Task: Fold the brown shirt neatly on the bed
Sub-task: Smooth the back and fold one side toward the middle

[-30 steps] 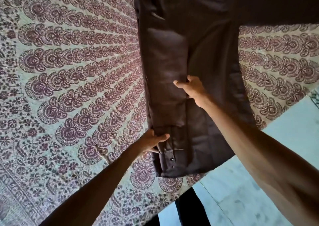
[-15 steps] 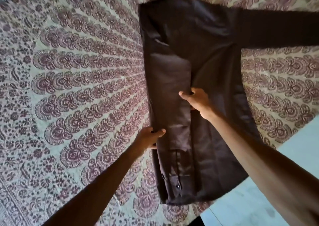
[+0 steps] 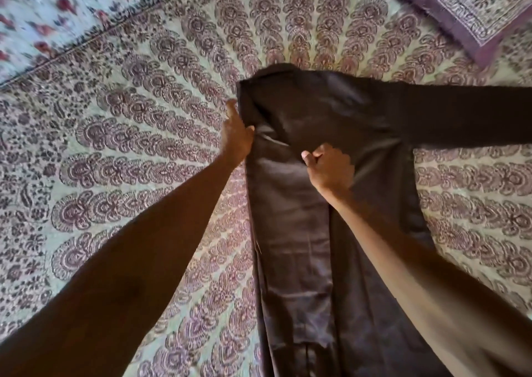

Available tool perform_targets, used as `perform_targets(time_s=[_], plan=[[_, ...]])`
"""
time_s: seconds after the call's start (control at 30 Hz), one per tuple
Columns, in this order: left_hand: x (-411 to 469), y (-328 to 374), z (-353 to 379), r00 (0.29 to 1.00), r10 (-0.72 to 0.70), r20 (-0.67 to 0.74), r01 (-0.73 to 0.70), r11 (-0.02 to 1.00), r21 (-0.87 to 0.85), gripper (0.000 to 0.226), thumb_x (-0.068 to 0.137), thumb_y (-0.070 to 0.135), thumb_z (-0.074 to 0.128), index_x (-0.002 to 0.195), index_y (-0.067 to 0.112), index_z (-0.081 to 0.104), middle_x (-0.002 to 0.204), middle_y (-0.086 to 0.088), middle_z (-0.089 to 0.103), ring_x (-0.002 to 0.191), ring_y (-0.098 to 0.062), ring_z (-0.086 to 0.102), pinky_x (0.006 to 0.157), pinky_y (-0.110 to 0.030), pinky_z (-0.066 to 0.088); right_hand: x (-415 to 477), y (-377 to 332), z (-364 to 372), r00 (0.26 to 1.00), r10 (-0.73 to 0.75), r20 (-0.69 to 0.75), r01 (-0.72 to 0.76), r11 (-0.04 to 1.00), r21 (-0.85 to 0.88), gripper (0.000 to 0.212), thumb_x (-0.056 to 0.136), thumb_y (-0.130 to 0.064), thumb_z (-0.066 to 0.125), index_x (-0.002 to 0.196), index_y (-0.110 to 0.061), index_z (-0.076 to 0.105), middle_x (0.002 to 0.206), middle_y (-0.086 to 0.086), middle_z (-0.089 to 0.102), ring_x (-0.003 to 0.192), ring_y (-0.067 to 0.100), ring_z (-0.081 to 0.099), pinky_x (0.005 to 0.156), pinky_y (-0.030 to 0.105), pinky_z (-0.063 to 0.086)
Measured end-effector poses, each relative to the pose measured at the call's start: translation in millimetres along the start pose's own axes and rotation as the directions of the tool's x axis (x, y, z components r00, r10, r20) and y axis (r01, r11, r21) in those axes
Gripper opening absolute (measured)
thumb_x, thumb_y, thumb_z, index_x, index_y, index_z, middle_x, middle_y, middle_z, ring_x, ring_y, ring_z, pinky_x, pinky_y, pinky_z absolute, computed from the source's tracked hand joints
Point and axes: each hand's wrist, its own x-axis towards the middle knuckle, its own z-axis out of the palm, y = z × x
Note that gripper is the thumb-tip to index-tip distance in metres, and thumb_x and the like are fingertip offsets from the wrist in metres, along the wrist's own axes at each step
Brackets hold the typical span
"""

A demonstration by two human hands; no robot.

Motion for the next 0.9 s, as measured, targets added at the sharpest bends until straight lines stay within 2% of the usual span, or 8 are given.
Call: perform_targets(time_s=[0.1,0.23,0.33,0.43,0.6,0.7,0.8,0.9], plan=[[33.9,-0.4,-1.8,0.989,0.144,0.037,-0.148,0.965,0.216,0.070,0.088,0.005,0.049,0.150,0.014,0.017,0.095,-0.023,0.066,0.082,-0.038,0.064,0.065,-0.043,0.051,3.4,-18.0,9.3,0.982,-0.187,-0.005,0.187,0.982,0.037,0.032,0.089,-0.050,0.057,0.104,-0.022,0.065,0.106,0.006,0.070,0.106,0.034,0.060,0.086,0.042,0.045],[62.8,-7.1,-6.2,0.936,0.257,0.240,-0.331,0.875,0.352,0.059,0.087,0.001,0.044,0.144,0.011,0.034,0.097,-0.025,0.063,0.085,-0.036,0.063,0.073,-0.048,0.053,13.5,-36.1,24.7,0.958,-0.284,0.036,0.285,0.958,-0.043,0.026,0.090,-0.042,0.059,0.105,-0.021,0.063,0.104,0.007,0.070,0.106,0.032,0.058,0.086,0.042,0.041],[81.0,-11.5,-9.0,0.958,0.209,0.194,-0.274,0.864,0.423,0.040,0.087,0.006,0.050,0.127,0.009,0.055,0.104,-0.023,0.065,0.095,-0.039,0.064,0.079,-0.045,0.054,24.5,-40.3,30.3,0.979,-0.201,0.019,0.200,0.979,0.031,0.021,0.092,-0.039,0.059,0.100,-0.021,0.064,0.099,0.005,0.070,0.101,0.030,0.062,0.084,0.040,0.043],[92.3,-10.2,-11.9,0.982,0.149,0.113,-0.183,0.880,0.437,0.023,0.086,0.009,0.059,0.108,0.005,0.065,0.102,-0.020,0.068,0.094,-0.037,0.066,0.069,-0.036,0.052,28.8,-41.1,33.3,0.985,-0.174,-0.008,0.174,0.984,0.043,0.022,0.096,-0.037,0.053,0.099,-0.017,0.064,0.095,0.007,0.070,0.093,0.031,0.065,0.076,0.038,0.045],[106.5,-6.0,-15.4,0.989,0.082,0.126,-0.140,0.809,0.571,0.024,0.090,0.010,0.061,0.113,0.001,0.062,0.110,-0.023,0.066,0.103,-0.040,0.064,0.072,-0.037,0.049,28.4,-36.8,40.1,0.958,-0.274,-0.087,0.266,0.959,-0.096,0.023,0.099,-0.033,0.048,0.101,-0.013,0.059,0.093,0.009,0.068,0.086,0.032,0.066,0.060,0.034,0.036],[105.7,-7.2,-13.9,0.995,0.054,0.087,-0.089,0.868,0.488,0.033,0.091,0.016,0.060,0.118,-0.002,0.052,0.115,-0.024,0.062,0.107,-0.038,0.060,0.078,-0.041,0.048,24.9,-35.2,49.8,0.928,-0.346,-0.140,0.323,0.932,-0.162,0.023,0.098,-0.034,0.049,0.098,-0.012,0.058,0.088,0.008,0.066,0.076,0.030,0.066,0.052,0.032,0.036],[91.9,-12.3,-6.2,0.992,0.063,-0.105,-0.031,0.957,0.289,0.044,0.091,0.015,0.059,0.129,0.002,0.042,0.121,-0.019,0.056,0.100,-0.028,0.058,0.081,-0.039,0.053,17.8,-31.3,52.0,0.901,-0.372,-0.224,0.318,0.917,-0.242,0.029,0.098,-0.038,0.046,0.108,-0.014,0.057,0.099,0.009,0.062,0.087,0.030,0.060,0.066,0.040,0.044],[58.1,-12.3,0.4,0.945,0.257,-0.203,-0.153,0.894,0.421,0.042,0.091,0.017,0.050,0.131,0.009,0.043,0.130,-0.016,0.048,0.115,-0.028,0.050,0.096,-0.042,0.048,-5.4,-24.9,47.0,0.874,-0.419,-0.248,0.352,0.895,-0.273,0.041,0.097,-0.042,0.043,0.130,-0.018,0.051,0.128,0.009,0.053,0.115,0.030,0.049,0.092,0.045,0.037]])
